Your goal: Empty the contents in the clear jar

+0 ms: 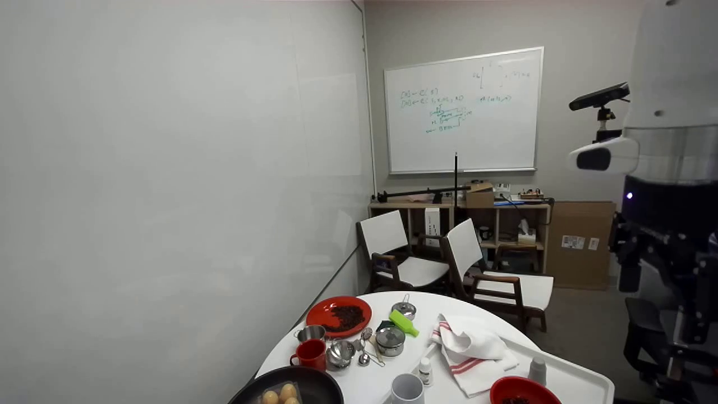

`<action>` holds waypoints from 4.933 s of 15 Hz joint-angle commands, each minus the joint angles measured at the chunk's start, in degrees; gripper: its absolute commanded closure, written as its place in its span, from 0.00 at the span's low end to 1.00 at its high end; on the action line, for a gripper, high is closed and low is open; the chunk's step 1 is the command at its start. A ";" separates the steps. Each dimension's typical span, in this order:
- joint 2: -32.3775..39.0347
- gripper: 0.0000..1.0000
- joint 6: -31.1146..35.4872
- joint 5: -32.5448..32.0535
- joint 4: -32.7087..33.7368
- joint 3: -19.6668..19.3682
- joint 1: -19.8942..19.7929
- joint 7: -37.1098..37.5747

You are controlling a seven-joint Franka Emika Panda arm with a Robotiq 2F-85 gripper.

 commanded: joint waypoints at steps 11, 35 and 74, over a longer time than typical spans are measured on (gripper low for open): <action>18.74 0.00 17.15 -33.86 0.02 9.80 -10.40 25.44; 53.47 0.00 17.03 -59.54 18.81 -2.93 -6.60 23.39; 90.45 0.00 5.78 -55.42 55.25 -10.80 2.12 15.53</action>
